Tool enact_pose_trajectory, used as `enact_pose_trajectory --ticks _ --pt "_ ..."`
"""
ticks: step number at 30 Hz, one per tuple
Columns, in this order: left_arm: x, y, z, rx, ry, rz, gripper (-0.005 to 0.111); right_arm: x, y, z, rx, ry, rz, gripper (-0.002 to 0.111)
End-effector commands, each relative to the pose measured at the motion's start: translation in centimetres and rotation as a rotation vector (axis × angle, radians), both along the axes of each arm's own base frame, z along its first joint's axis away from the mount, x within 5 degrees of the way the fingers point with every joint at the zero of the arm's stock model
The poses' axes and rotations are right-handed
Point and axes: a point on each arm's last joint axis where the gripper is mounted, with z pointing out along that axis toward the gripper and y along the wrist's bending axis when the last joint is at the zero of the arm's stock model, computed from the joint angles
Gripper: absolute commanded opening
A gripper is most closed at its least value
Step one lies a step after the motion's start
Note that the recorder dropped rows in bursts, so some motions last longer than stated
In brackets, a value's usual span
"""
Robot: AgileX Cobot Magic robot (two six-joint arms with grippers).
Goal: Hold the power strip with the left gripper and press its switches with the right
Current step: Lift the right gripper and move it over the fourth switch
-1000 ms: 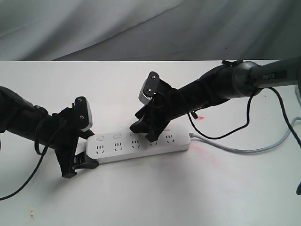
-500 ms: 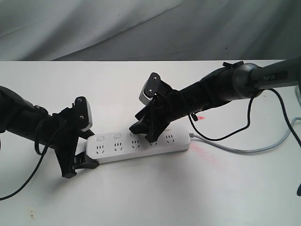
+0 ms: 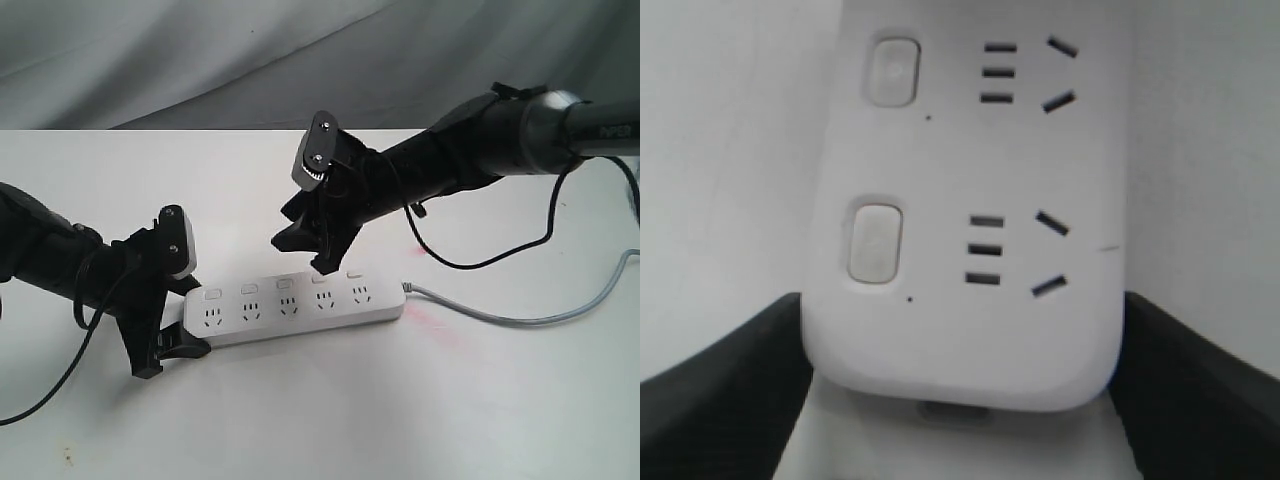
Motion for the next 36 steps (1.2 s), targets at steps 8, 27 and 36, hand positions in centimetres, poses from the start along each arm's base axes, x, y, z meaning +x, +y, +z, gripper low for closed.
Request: enact_pose_trajectory --ticks 8,27,36 --pt "0.1 0.3 -0.3 0.032 -0.015 -0.004 0.046 -0.2 -3.3 -1.3 -0.040 0.050 -0.071 0.046" --pt "0.1 0.3 -0.3 0.032 -0.015 -0.004 0.046 0.1 -3.3 -3.5 -0.070 0.067 -0.080 0.046" --pt "0.1 0.3 -0.3 0.032 -0.015 -0.004 0.046 0.1 -3.3 -3.6 -0.075 0.061 -0.078 0.046"
